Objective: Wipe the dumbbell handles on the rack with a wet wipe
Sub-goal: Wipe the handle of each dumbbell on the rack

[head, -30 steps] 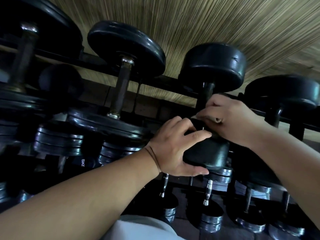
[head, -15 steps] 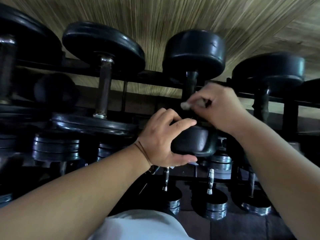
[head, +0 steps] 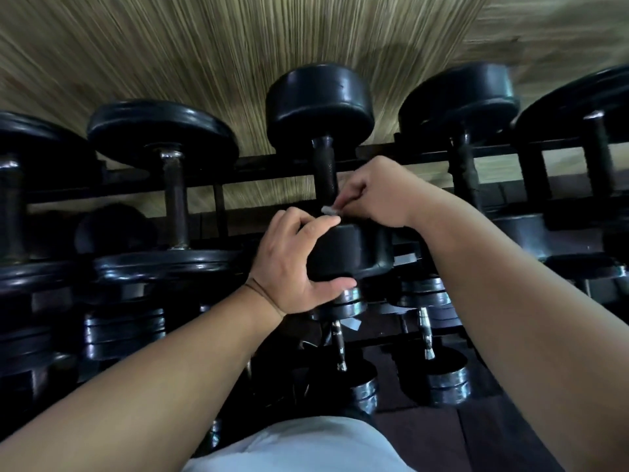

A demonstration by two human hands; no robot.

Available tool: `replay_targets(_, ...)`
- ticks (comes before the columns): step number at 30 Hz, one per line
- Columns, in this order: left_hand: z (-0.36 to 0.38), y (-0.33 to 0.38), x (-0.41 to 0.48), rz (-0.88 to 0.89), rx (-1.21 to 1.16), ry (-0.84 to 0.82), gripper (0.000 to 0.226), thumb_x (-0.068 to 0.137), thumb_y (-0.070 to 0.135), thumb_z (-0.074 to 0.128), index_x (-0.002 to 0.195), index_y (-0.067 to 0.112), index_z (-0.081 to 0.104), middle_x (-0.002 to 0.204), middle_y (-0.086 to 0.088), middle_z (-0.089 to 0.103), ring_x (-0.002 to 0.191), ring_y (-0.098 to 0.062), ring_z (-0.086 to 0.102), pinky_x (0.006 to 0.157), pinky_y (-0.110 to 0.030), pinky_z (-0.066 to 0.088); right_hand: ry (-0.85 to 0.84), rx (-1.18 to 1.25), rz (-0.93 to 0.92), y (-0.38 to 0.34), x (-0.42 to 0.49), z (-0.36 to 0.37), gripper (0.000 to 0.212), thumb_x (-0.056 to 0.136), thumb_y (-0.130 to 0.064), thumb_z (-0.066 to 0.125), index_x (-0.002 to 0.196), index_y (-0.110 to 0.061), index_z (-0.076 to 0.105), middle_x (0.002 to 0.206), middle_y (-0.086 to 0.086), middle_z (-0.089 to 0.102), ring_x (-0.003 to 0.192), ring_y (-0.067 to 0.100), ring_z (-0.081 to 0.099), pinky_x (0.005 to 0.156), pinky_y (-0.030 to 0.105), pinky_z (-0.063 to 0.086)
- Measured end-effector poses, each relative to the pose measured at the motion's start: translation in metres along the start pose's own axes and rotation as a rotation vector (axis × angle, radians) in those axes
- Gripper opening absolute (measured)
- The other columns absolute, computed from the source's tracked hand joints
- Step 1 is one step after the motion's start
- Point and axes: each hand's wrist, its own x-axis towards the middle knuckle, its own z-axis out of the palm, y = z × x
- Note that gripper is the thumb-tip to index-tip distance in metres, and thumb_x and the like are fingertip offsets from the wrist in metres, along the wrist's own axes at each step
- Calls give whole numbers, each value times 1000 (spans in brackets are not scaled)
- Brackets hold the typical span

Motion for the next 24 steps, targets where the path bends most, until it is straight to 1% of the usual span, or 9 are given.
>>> replay_targets(2, -2, 2, 0, 8, 13, -9, 81, 77, 68, 71, 135, 13, 53, 104, -14, 57, 93, -31, 56, 91, -36, 46, -97, -90, 60, -9, 2, -4, 18, 80, -16, 75, 81, -33, 81, 62, -13, 69, 56, 0, 60, 58, 19, 46)
replay_targets(5, -7, 6, 2, 8, 32, -53, 79, 79, 66, 72, 136, 15, 50, 105, -13, 56, 96, -29, 55, 95, -35, 45, -160, -119, 112, -17, 4, -10, 28, 80, -8, 68, 79, -33, 81, 67, -6, 72, 63, 21, 70, 59, 32, 60)
replay_targets(6, -10, 7, 3, 1, 41, -82, 78, 79, 65, 72, 136, 16, 49, 107, -12, 56, 97, -28, 55, 96, -36, 46, -127, -87, 115, -17, 1, -10, 26, 80, -8, 70, 78, -32, 81, 69, -5, 73, 65, 20, 71, 60, 33, 61)
replay_targets(9, -23, 13, 7, -43, 54, -222, 77, 80, 65, 71, 135, 17, 47, 118, -6, 54, 110, -24, 54, 101, -39, 47, 129, 25, 81, -12, -17, -12, 8, 80, -21, 81, 81, -29, 79, 70, -12, 69, 60, -4, 63, 60, 21, 50)
replay_targets(12, -39, 25, 16, -113, 73, -341, 77, 81, 72, 66, 136, 22, 48, 125, 3, 51, 120, -15, 49, 106, -37, 45, 390, 136, 64, -5, -42, -13, 12, 80, -28, 83, 91, -27, 77, 82, -14, 68, 75, -2, 61, 66, 15, 45)
replay_targets(15, -55, 40, 28, -188, 97, -393, 74, 82, 78, 58, 133, 25, 55, 122, 9, 52, 121, -13, 49, 108, -39, 46, 590, 222, 75, -5, -69, -13, 20, 82, -25, 81, 101, -25, 74, 91, -11, 70, 82, 2, 64, 71, 16, 50)
replay_targets(18, -67, 55, 40, -249, 105, -347, 72, 80, 80, 58, 128, 27, 59, 116, 11, 53, 115, -12, 53, 103, -39, 49, 675, 222, 66, -10, -99, -13, 15, 86, -22, 76, 101, -24, 73, 90, -10, 70, 81, 8, 66, 70, 20, 53)
replay_targets(22, -78, 80, 54, -326, 103, -402, 51, 80, 62, 77, 118, 33, 61, 109, 12, 57, 104, -10, 57, 98, -38, 53, 686, 147, 53, -9, -134, -16, 17, 87, -18, 73, 103, -19, 74, 94, -6, 71, 86, 8, 63, 67, 5, 38)
replay_targets(24, -83, 94, 57, -328, 100, -442, 39, 81, 54, 81, 109, 35, 62, 106, 13, 60, 98, -6, 59, 96, -37, 54, 678, 142, 71, -11, -151, -17, 16, 86, -19, 72, 102, -19, 74, 93, -7, 71, 84, 7, 63, 66, 6, 39)
